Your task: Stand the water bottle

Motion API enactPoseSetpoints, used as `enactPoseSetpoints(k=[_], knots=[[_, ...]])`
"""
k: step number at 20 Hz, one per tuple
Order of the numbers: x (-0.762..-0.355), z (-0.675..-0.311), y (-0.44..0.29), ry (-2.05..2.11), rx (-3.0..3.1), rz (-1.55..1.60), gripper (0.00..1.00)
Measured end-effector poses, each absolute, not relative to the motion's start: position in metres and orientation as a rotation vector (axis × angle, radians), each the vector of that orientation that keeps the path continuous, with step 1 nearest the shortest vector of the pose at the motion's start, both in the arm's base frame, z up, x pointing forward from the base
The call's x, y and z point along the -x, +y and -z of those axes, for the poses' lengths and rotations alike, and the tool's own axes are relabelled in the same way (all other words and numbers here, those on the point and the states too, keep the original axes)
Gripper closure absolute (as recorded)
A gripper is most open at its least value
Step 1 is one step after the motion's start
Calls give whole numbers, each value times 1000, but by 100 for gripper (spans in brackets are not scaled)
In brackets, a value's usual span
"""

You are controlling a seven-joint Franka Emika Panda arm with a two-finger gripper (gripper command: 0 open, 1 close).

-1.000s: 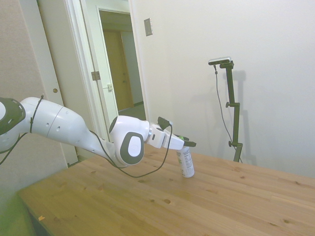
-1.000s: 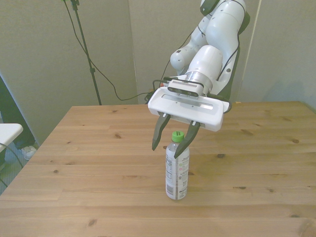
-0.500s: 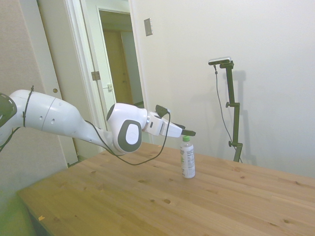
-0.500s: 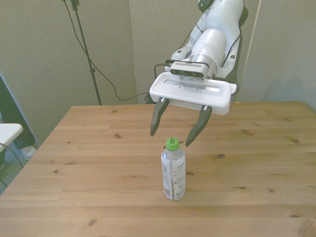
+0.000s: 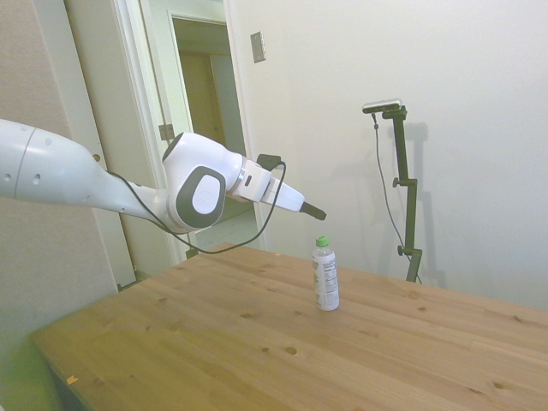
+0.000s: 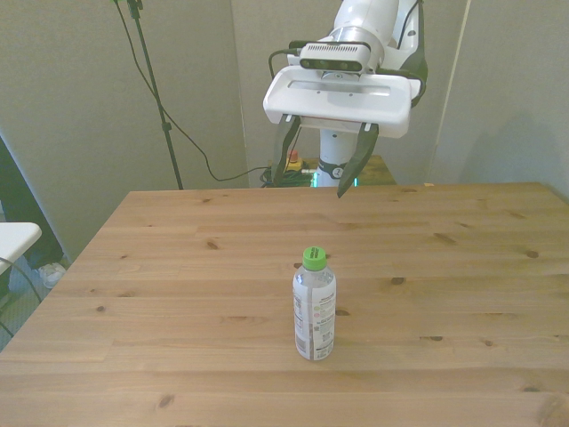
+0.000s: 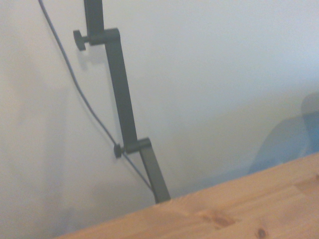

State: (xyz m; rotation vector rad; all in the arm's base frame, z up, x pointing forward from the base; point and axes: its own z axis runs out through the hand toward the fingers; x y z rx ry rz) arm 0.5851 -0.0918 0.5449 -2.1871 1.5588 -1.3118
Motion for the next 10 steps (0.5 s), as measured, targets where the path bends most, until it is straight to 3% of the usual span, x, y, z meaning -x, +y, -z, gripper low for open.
enactPoseSetpoints(k=[10], knots=[[-582,-532,-69,1406,2451,908,0]])
